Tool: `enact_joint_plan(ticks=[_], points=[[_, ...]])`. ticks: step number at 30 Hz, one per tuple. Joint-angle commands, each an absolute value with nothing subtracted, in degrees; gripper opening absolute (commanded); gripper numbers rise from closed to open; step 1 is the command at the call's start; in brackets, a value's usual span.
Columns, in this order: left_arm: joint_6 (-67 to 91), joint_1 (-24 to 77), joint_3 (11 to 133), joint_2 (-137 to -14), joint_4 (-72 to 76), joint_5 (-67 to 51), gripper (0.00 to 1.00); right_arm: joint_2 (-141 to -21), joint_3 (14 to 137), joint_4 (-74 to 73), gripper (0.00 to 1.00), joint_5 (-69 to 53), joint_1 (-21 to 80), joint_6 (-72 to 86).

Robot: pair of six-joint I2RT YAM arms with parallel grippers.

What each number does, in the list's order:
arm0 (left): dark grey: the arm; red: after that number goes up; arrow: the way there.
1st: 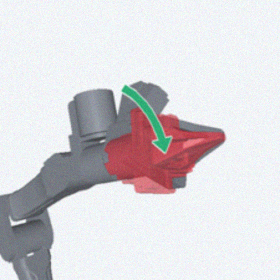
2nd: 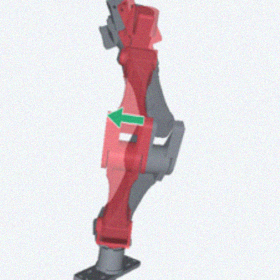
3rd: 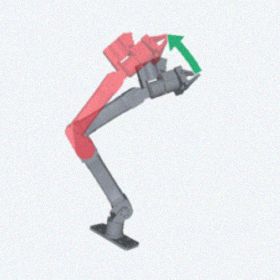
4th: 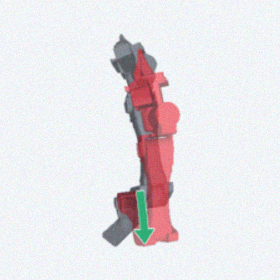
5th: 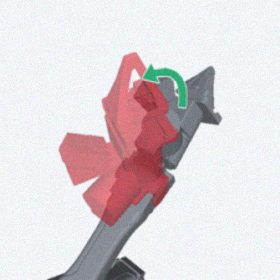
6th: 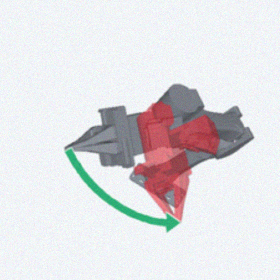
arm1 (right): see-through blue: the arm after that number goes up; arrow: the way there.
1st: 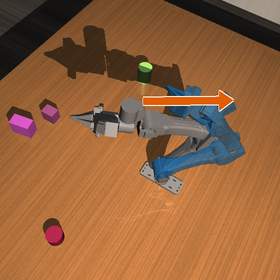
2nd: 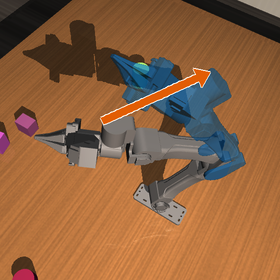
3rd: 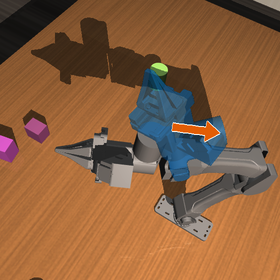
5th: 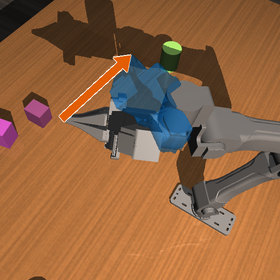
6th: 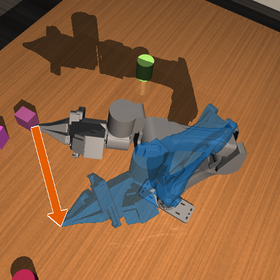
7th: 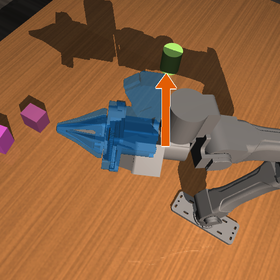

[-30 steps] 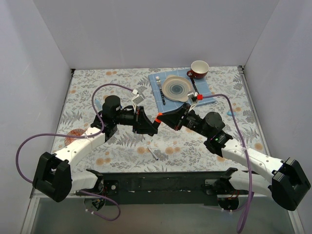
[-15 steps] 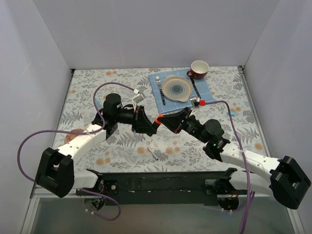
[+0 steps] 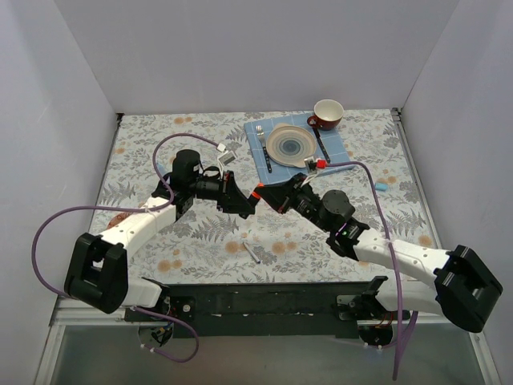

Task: Insert the pens into the pen caps

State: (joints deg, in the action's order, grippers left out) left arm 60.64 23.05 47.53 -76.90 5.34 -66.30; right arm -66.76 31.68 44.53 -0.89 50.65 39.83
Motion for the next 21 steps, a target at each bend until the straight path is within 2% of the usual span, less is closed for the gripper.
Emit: enact_joint_plan(ticks=[1, 14, 21], points=[[62.8, 19.2, 57.8, -77.3, 20.7, -42.4, 0.0, -72.0, 28.8, 23.1, 0.01, -35.8, 63.5, 41.4], [66.6, 18.0, 59.0, -78.4, 26.6, -50.4, 0.0, -77.7, 27.6, 32.3, 0.01, -46.0, 64.2, 41.8], [65.0, 18.0, 58.9, -75.8, 24.3, -51.1, 0.0, -78.8, 27.8, 32.1, 0.01, -45.5, 64.4, 41.7]])
